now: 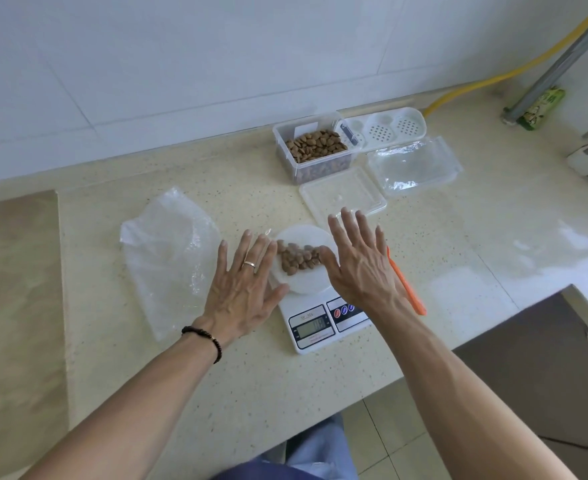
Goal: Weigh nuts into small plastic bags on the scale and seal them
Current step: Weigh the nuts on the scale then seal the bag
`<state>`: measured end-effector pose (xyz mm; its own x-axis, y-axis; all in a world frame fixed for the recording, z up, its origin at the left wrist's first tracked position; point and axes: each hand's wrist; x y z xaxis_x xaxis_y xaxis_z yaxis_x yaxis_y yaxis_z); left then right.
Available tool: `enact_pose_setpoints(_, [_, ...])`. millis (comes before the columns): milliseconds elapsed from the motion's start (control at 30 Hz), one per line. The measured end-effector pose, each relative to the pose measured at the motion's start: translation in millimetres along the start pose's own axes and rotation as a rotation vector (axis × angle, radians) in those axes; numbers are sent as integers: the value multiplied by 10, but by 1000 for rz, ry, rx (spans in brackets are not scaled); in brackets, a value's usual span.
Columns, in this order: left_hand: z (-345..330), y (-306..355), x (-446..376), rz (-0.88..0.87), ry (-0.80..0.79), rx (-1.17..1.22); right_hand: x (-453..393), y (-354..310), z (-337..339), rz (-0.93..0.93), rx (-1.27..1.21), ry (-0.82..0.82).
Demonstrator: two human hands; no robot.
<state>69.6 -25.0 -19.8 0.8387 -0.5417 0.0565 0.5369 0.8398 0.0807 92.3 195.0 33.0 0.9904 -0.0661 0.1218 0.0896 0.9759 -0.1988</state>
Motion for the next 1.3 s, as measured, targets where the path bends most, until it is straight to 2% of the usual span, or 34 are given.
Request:
enact_pose_setpoints(833, [31, 114, -196, -29, 27, 8, 49, 234, 29, -107, -97, 27])
enact_pose_setpoints(1000, [139, 273, -477, -86, 54, 38, 52, 412, 83, -258, -205, 141])
enact_pose_setpoints(1100, [216, 398, -731, -98, 56, 93, 45, 559, 56, -400, -395, 194])
enact_pose_setpoints(1200, [293, 524, -1006, -94, 12, 140, 25, 680, 51, -553, -646, 197])
enact_pose_setpoints(1300, [335, 643, -1270, -81, -67, 171, -5, 737, 67, -677, -812, 131])
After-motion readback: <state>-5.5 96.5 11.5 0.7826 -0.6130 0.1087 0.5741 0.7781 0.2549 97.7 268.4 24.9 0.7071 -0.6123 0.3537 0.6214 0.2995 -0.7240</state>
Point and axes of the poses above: each hand's wrist, its own x-axis away from the middle knuckle, its own z-axis out of the back of the hand, y = z × x, and after that the axes turned 1 degree about -x, right-handed
